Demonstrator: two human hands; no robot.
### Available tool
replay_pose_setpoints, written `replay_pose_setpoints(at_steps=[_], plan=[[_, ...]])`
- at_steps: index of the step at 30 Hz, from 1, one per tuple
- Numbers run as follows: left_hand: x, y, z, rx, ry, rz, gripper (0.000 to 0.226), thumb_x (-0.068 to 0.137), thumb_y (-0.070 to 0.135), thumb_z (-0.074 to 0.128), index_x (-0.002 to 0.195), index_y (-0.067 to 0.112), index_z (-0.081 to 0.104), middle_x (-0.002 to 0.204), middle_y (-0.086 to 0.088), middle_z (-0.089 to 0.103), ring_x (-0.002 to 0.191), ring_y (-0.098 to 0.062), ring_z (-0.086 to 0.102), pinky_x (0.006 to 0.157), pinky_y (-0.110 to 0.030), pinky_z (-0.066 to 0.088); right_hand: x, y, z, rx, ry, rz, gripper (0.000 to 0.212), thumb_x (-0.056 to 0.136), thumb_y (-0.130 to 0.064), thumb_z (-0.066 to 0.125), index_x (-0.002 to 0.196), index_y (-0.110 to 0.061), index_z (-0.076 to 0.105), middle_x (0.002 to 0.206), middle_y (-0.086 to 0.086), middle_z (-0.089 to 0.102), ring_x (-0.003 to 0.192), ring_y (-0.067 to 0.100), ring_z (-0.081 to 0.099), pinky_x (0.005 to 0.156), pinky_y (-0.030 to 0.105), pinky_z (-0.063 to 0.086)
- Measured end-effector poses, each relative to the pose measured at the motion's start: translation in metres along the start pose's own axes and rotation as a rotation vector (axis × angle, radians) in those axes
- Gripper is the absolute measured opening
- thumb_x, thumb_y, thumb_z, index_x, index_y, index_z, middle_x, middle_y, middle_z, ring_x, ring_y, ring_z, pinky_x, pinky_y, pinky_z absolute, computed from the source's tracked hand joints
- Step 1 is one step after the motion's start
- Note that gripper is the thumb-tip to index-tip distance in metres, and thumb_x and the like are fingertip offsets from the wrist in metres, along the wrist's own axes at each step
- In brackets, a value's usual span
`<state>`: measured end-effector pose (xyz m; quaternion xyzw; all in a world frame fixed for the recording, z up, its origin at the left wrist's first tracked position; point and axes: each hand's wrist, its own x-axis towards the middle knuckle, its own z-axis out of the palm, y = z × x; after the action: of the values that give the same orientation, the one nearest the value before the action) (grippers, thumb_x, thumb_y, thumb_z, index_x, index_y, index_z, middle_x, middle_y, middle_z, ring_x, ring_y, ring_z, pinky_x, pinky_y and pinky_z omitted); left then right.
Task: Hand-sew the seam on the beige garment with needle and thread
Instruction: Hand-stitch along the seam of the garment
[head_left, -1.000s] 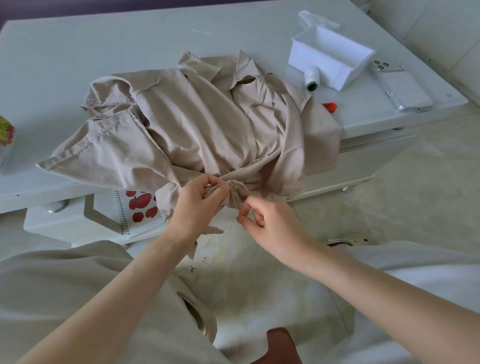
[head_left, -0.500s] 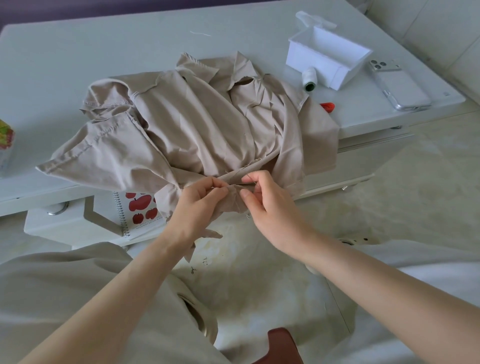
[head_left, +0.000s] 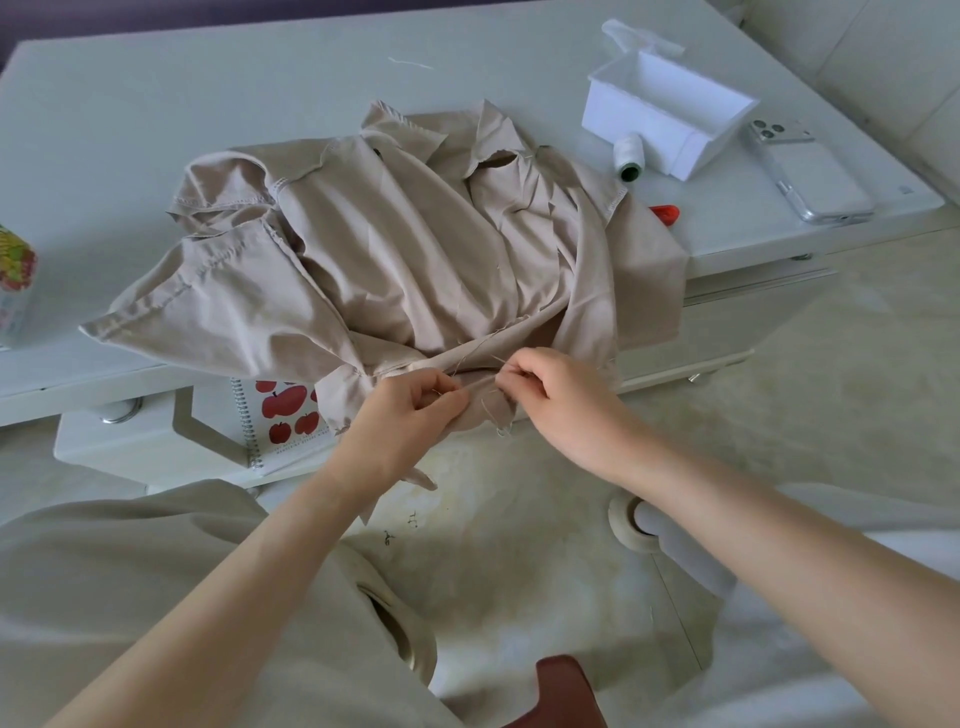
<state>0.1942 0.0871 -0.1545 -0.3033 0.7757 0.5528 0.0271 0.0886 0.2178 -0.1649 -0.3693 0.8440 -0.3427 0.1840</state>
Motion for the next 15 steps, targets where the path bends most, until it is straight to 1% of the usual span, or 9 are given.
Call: replay_pose_setpoints(at_steps=[1,3,5,6,9,11,13,14,15], plan=[[0.001,-0.001,0.0,0.005,0.005,-0.001,0.015,0.093,0.017,0.055,0.082,0.011,0.064,0.047,0.007,0.037,0.048,-0.01,0.035,0.04,-0.035,0.055,-0.001,-0.001,0.001,-0.013,0.021,-0.025,0.019,0.098,-0.02,0.048,0.09,-0.008,0.061,0.08,-0.007,0.052,0.068,0.004,0.046,0.065,0.016,0.035],[0.002,-0.002,-0.001,-0.005,0.024,0.001,0.015,0.093,0.015,0.054,0.081,0.01,0.062,0.043,0.011,0.035,0.043,-0.006,0.033,0.042,-0.039,0.056,-0.005,-0.002,0.001,-0.028,0.079,-0.074,0.023,0.1,-0.016,0.04,0.101,-0.009,0.061,0.093,-0.008,0.051,0.083,0.006,0.049,0.076,0.016,0.036],[0.002,-0.002,0.0,-0.024,0.044,0.014,0.015,0.093,0.014,0.053,0.08,0.011,0.061,0.041,0.013,0.035,0.041,-0.005,0.033,0.039,-0.033,0.054,-0.01,-0.004,0.0,-0.021,0.12,-0.121,0.03,0.101,-0.013,0.033,0.112,-0.009,0.06,0.1,-0.007,0.049,0.093,0.006,0.049,0.082,0.012,0.034],[0.002,-0.002,0.0,-0.032,0.053,0.028,0.015,0.093,0.013,0.053,0.081,0.011,0.061,0.041,0.014,0.035,0.04,-0.004,0.033,0.037,-0.029,0.052,-0.013,-0.006,0.0,-0.015,0.131,-0.154,0.034,0.099,-0.012,0.031,0.114,-0.008,0.06,0.098,-0.01,0.049,0.091,0.003,0.048,0.081,0.009,0.034],[0.002,-0.003,0.003,-0.042,0.084,0.083,0.012,0.093,0.012,0.054,0.084,0.009,0.061,0.042,0.016,0.039,0.039,-0.002,0.036,0.035,-0.018,0.042,-0.02,-0.005,0.002,0.031,0.143,-0.2,0.041,0.094,-0.017,0.028,0.113,-0.009,0.062,0.076,-0.025,0.044,0.076,-0.01,0.046,0.076,0.003,0.034],[0.003,-0.005,0.004,-0.039,0.105,0.114,0.011,0.093,0.012,0.055,0.084,0.009,0.061,0.042,0.016,0.04,0.04,-0.002,0.037,0.037,-0.014,0.037,-0.025,-0.003,0.005,0.028,0.109,-0.159,0.03,0.096,-0.016,0.035,0.11,-0.012,0.061,0.067,-0.019,0.05,0.067,-0.004,0.05,0.067,0.01,0.039],[0.005,-0.007,0.004,-0.042,0.118,0.125,0.011,0.093,0.014,0.055,0.085,0.01,0.061,0.043,0.016,0.041,0.041,-0.002,0.038,0.038,-0.013,0.037,-0.029,-0.001,0.009,0.004,0.075,-0.138,0.011,0.098,-0.012,0.042,0.098,-0.015,0.053,0.066,-0.007,0.06,0.063,0.007,0.051,0.064,0.027,0.042],[0.005,-0.007,0.005,-0.044,0.124,0.132,0.011,0.093,0.014,0.055,0.085,0.01,0.061,0.043,0.016,0.041,0.041,-0.002,0.038,0.039,-0.012,0.037,-0.03,0.0,0.011,-0.004,0.079,-0.14,0.01,0.097,-0.011,0.045,0.091,-0.018,0.046,0.067,-0.003,0.062,0.061,0.011,0.051,0.063,0.032,0.042],[0.005,-0.008,0.004,-0.049,0.128,0.137,0.011,0.093,0.013,0.055,0.085,0.009,0.061,0.042,0.016,0.041,0.041,-0.002,0.037,0.039,-0.011,0.035,-0.03,0.0,0.013,-0.015,0.087,-0.141,0.014,0.096,-0.011,0.046,0.087,-0.021,0.041,0.069,0.0,0.064,0.061,0.014,0.053,0.063,0.037,0.043]])
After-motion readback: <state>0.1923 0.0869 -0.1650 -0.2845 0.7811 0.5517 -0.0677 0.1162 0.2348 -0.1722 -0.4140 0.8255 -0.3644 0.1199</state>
